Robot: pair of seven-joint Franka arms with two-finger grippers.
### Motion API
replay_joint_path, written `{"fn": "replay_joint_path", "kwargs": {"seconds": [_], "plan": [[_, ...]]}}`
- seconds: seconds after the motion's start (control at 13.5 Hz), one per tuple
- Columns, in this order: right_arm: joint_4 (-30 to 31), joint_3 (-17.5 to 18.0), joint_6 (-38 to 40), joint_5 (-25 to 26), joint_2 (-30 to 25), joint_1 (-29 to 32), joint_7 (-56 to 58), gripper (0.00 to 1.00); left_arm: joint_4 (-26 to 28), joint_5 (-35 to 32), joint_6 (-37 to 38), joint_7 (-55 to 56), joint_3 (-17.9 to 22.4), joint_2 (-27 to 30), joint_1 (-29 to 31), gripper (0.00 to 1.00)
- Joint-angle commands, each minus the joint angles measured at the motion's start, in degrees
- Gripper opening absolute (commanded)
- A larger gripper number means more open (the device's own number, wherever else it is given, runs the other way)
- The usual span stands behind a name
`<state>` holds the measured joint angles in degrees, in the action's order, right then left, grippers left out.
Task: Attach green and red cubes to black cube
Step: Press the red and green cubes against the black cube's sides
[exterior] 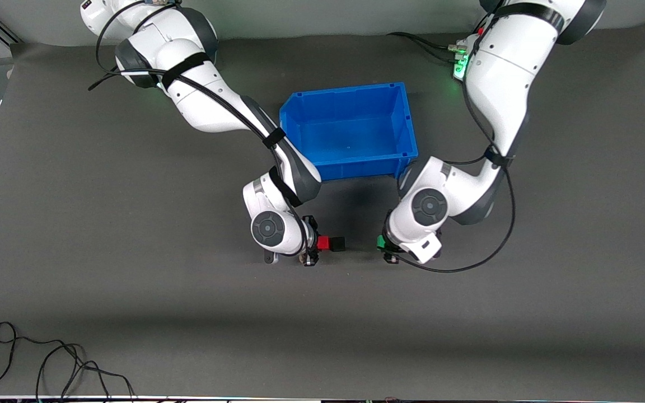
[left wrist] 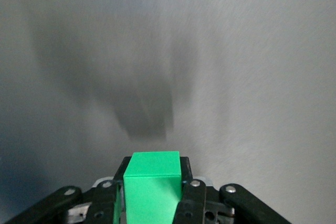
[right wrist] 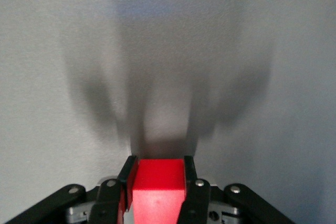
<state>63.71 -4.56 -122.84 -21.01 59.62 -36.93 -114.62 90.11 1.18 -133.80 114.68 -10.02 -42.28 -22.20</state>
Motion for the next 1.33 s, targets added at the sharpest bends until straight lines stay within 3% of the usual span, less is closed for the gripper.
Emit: {"fn": "replay_joint_path", "kwargs": {"seconds": [0.0, 1.26], "plan": [[-1.84, -0.63, -1.88, -0.26, 1.2, -1.03, -3.23, 0.13, -2.92, 0.14, -1.1, 1.25, 0.97, -3.33, -2.66, 0.0], [-2.28, -0.27, -6.53, -0.88, 1.9, -2.18, -3.76, 0.13, -10.57, -0.38, -4.27, 1.42, 1.41, -9.14, -5.04, 0.0]]}}
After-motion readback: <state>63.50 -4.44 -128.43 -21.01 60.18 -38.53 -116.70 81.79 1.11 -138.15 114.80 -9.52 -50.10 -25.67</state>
